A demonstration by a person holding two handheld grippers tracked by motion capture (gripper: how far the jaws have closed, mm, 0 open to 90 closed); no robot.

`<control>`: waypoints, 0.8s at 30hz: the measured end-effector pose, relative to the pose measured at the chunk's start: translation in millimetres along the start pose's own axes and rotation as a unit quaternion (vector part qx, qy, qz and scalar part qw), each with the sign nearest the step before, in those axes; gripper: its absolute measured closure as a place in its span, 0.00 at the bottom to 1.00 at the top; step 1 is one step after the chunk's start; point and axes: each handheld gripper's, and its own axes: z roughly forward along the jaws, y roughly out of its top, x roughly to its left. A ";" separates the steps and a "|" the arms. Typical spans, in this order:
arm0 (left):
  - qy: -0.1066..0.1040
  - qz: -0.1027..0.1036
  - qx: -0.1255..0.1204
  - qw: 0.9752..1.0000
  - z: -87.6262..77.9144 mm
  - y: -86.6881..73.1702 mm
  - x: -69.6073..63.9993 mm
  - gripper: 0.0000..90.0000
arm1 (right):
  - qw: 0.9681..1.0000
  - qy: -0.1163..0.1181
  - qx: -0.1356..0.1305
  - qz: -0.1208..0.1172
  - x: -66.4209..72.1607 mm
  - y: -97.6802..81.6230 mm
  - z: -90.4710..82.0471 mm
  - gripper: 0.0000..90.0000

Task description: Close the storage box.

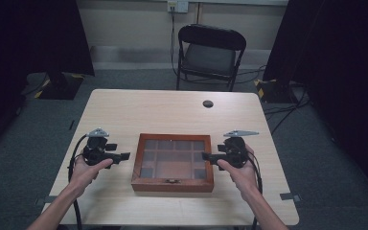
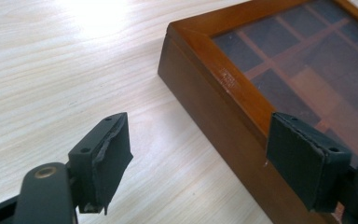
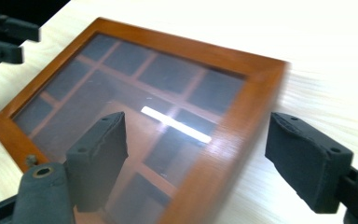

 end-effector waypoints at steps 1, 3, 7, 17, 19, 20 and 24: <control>0.005 0.000 0.005 1.000 0.3 -0.8 1.1 0.24 | 1.000 -0.007 -0.005 0.002 -3.6 -0.9 -3.9 0.23; 0.006 0.004 0.017 1.000 -0.1 -2.5 3.4 0.24 | 1.000 -0.020 -0.014 0.007 -12.1 -4.0 -12.1 0.23; 0.021 0.005 0.014 1.000 -5.3 -6.4 8.9 0.25 | 0.999 -0.043 -0.007 0.020 -28.3 -15.9 -18.2 0.23; 0.054 -0.025 0.052 0.997 -9.5 -25.4 41.7 0.24 | 0.994 -0.079 0.048 0.054 -57.0 -39.9 -7.6 0.19; 0.065 -0.023 0.058 0.996 -6.7 -28.9 44.9 0.24 | 0.993 -0.087 0.063 0.056 -62.3 -44.7 -2.7 0.19; 0.062 -0.023 0.064 0.996 -4.3 -29.7 45.8 0.24 | 0.991 -0.094 0.069 0.061 -65.2 -48.1 0.9 0.19; 0.083 -0.013 0.088 0.993 5.2 -32.5 45.0 0.22 | 0.986 -0.117 0.103 0.062 -74.2 -55.0 12.9 0.19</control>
